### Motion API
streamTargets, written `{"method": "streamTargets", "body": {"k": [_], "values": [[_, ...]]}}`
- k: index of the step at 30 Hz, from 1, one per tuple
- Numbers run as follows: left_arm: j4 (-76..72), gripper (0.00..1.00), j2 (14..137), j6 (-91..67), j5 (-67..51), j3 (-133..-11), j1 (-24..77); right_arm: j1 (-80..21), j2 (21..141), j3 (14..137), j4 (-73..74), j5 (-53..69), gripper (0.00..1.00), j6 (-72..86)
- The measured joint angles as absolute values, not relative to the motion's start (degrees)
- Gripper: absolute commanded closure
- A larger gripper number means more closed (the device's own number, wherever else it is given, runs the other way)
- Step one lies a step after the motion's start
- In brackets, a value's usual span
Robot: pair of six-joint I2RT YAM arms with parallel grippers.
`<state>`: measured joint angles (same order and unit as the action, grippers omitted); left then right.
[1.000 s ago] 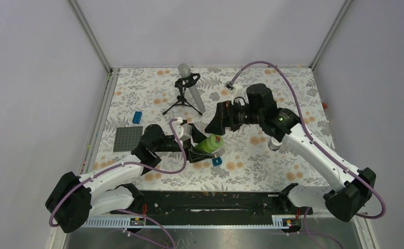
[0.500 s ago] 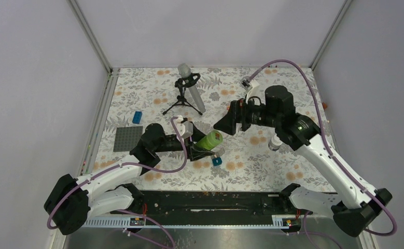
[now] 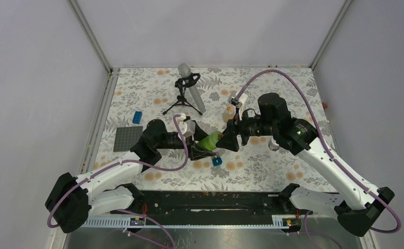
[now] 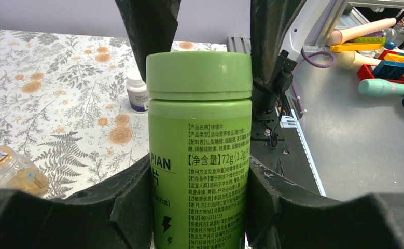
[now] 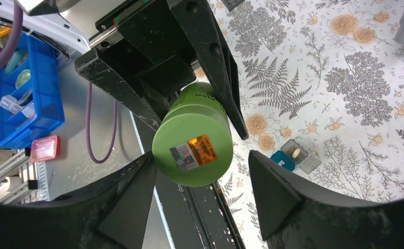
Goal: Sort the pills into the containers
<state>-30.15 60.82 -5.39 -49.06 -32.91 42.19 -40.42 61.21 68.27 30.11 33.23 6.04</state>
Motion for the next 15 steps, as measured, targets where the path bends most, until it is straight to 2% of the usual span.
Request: {"method": "streamTargets", "body": {"k": [3,6,15], "values": [[-28.86,1.00,61.41,-4.73,-49.36,-33.39,42.28,-40.62,61.23,68.27,30.87,33.10,0.43,5.23],[-27.66,1.00,62.00,-4.29,-49.52,-33.76,42.28,-40.86,61.43,68.27,31.44,32.71,0.48,5.08],[-23.59,1.00,63.44,-3.07,-47.83,-33.93,40.80,-42.00,65.25,68.29,29.32,25.67,0.40,14.00]]}}
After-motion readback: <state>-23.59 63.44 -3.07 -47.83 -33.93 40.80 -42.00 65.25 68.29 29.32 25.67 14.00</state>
